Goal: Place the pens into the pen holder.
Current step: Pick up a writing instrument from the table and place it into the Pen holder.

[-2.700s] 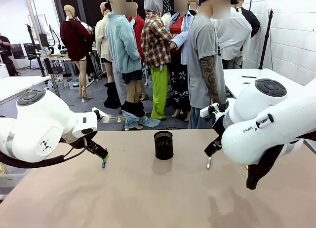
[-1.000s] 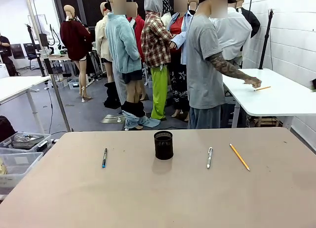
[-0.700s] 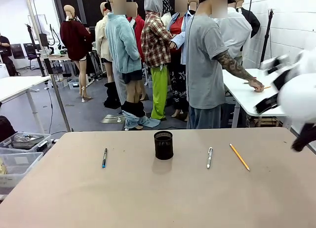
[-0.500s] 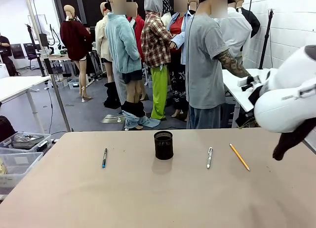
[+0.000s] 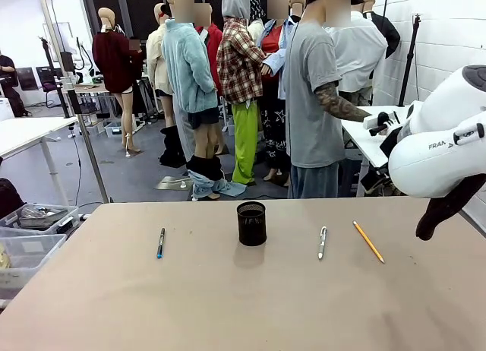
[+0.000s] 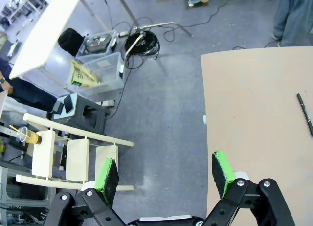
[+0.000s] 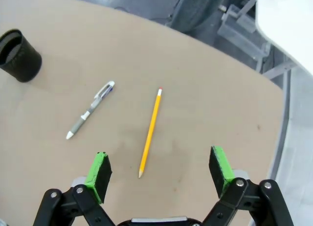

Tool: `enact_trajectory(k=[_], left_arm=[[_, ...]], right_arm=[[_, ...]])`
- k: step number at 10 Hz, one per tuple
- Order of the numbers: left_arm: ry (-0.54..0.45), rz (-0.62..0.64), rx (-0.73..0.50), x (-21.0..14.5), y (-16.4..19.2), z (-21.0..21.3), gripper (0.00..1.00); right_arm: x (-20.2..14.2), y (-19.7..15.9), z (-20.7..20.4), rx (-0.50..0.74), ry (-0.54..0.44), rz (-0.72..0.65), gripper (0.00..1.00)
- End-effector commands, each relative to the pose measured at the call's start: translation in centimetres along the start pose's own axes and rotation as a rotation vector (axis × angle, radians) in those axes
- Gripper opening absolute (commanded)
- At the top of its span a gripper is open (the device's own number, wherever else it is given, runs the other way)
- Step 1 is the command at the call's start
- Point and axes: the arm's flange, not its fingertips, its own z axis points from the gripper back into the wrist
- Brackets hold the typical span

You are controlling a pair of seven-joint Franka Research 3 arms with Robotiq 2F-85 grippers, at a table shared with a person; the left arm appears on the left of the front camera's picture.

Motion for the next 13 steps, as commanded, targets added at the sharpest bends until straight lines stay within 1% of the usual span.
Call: enact_trajectory(k=[1, 2, 4, 5, 7, 9, 10, 13], left_arm=[[0.001, -0.008, 0.011, 0.0, 0.0, 0.1, 1.00], [0.001, -0.008, 0.011, 0.0, 0.0, 0.1, 1.00], [0.001, -0.008, 0.011, 0.0, 0.0, 0.1, 1.00], [0.001, -0.008, 0.011, 0.0, 0.0, 0.1, 1.00], [0.001, -0.008, 0.011, 0.0, 0.0, 0.1, 1.00], [0.001, -0.008, 0.011, 0.0, 0.0, 0.1, 1.00], [0.001, -0.008, 0.011, 0.0, 0.0, 0.1, 1.00], [0.001, -0.008, 0.011, 0.0, 0.0, 0.1, 1.00]], right_arm=[[2.0, -0.6, -2.8, 0.076, 0.132, -0.018, 1.00], [3.5, -1.2, -4.1, 0.091, 0.188, -0.024, 1.00], [6.0, -2.0, -8.2, 0.131, 0.346, -0.016, 1.00], [6.7, -2.3, -10.2, 0.132, 0.407, -0.023, 1.00], [6.7, -3.3, -13.7, 0.184, 0.488, -0.051, 1.00], [5.7, -3.0, -16.8, 0.200, 0.544, -0.072, 1.00], [5.1, -2.6, -18.1, 0.217, 0.558, -0.069, 1.00], [4.0, -2.1, -20.9, 0.204, 0.589, -0.088, 1.00]])
